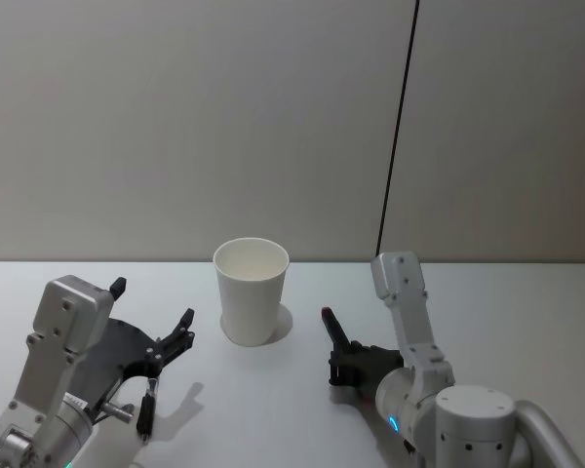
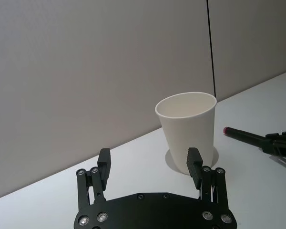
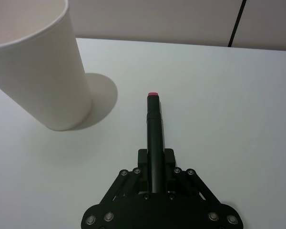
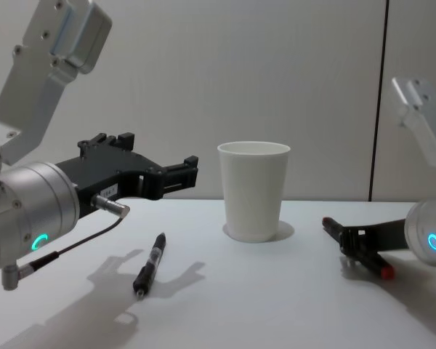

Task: Place the pen into the pen holder.

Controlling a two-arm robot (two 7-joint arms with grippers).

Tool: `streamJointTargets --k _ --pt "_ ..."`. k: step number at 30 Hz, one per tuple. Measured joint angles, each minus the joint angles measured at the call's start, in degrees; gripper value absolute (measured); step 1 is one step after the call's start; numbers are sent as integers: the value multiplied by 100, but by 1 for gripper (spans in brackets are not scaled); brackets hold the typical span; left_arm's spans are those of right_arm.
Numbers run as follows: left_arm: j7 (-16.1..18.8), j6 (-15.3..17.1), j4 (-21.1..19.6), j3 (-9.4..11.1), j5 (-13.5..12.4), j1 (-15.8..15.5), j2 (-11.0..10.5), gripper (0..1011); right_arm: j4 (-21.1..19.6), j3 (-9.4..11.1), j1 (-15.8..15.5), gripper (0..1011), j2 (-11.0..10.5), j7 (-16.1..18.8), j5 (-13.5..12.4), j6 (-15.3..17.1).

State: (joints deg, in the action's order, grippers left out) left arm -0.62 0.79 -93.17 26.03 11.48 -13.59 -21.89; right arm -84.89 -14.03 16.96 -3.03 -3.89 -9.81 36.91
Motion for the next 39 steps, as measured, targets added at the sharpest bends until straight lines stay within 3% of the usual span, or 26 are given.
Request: streamJointTargets --k 19,32,39 --pt "0 0 0 0 0 0 0 1003 -78 617 95 199 69 601 -568 -1057" --pt "0 0 0 0 0 0 0 1003 -139 1091 300 199 -69 1409 -1222 -1864" --pt "0 0 0 0 0 0 0 1003 -71 1249 467 199 -164 1895 -1578 -2102"
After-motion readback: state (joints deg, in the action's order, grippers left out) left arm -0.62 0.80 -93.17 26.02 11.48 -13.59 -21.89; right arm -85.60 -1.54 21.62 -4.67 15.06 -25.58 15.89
